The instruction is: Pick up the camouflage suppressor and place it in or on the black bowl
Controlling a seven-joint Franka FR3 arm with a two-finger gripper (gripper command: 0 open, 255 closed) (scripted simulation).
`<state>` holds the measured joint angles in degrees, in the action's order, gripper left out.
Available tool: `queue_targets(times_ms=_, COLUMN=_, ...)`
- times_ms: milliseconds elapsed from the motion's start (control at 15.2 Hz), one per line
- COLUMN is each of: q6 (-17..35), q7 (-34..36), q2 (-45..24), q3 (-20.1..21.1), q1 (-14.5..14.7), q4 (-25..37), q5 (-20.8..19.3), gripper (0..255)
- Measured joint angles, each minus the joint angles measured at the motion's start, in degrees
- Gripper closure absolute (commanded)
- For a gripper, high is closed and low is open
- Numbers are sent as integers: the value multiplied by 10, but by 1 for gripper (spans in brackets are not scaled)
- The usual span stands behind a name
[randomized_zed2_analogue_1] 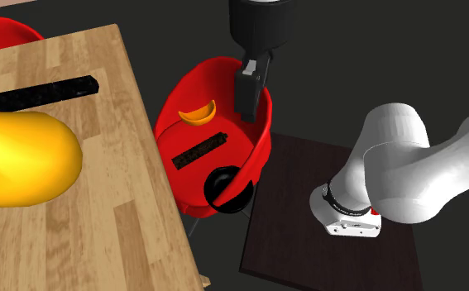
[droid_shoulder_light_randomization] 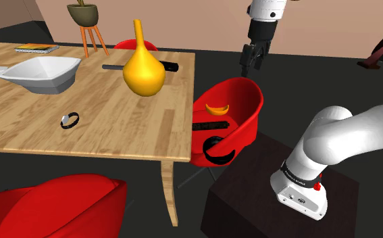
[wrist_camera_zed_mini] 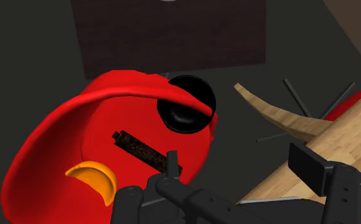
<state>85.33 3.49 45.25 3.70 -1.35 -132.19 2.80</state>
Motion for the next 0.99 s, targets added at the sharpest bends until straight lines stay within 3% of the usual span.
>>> queue_targets(times_ms=132, q6=8, q7=-6, q2=-1, q3=-2, q1=1, q4=-7, q5=-2, gripper=0)
queue_targets(times_ms=594, q6=121, q7=-107, q2=-28, q3=-50, q1=8, q4=-93, q5=-35, gripper=0)
queue_targets(times_ms=990, q6=253, q7=-197, q2=-97, q3=-94, q1=11, q4=-156, q5=-62, gripper=0)
